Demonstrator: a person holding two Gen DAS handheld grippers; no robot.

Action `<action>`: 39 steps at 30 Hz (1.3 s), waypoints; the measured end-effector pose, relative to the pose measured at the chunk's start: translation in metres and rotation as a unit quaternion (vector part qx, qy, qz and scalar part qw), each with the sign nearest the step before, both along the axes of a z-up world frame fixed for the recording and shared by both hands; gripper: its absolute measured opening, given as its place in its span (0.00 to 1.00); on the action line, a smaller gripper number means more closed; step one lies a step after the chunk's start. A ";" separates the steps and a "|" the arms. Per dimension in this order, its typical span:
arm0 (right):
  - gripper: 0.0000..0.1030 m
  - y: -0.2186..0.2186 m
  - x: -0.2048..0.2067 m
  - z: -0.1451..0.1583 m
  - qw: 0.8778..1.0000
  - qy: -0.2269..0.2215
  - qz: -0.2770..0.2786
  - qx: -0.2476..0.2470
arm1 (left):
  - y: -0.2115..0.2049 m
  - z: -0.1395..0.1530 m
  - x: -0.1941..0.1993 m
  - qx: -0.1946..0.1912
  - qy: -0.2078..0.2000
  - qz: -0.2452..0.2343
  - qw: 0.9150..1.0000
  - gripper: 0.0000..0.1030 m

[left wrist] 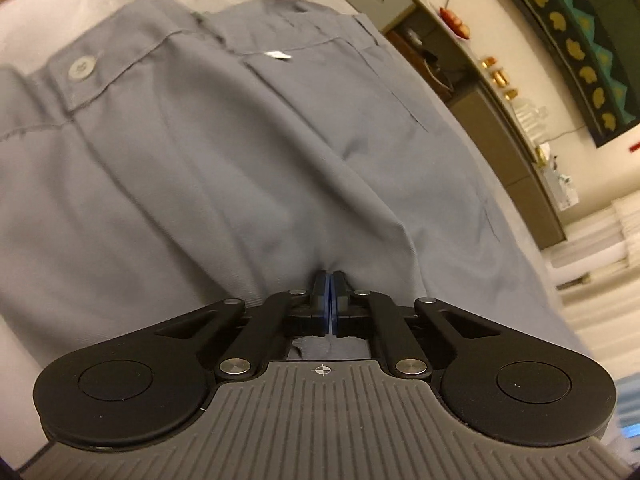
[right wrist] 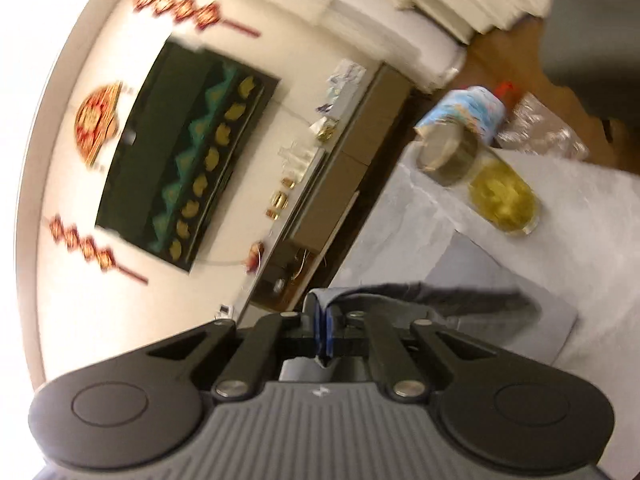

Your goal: Fold clothes

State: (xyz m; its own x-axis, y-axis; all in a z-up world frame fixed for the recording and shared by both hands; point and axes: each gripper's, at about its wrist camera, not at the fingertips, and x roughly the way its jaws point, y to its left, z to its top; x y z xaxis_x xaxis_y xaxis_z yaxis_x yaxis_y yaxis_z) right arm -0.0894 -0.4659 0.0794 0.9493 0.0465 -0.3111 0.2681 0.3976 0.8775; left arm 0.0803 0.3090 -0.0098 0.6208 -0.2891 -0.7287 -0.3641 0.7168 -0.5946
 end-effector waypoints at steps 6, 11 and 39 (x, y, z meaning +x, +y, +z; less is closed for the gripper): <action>0.03 0.022 0.052 0.007 0.997 0.065 0.018 -0.038 | 0.005 0.008 -0.004 0.014 -0.021 0.002 1.000 0.10; 0.04 0.055 0.025 0.096 0.972 -0.135 0.111 -0.159 | 0.013 0.013 -0.016 0.016 -0.027 0.006 0.999 0.16; 0.62 0.282 0.116 -0.062 0.735 0.202 0.331 -0.557 | -0.139 0.006 -0.009 -0.038 -0.079 -0.220 0.972 0.46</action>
State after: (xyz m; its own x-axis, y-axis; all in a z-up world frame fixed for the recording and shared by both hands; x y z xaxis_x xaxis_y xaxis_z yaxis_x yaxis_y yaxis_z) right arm 0.0265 -0.1838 0.0177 0.6535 -0.0406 -0.7559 -0.1576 0.9694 -0.1883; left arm 0.0710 0.1698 -0.0038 0.5265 -0.6014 -0.6010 0.0678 0.7343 -0.6754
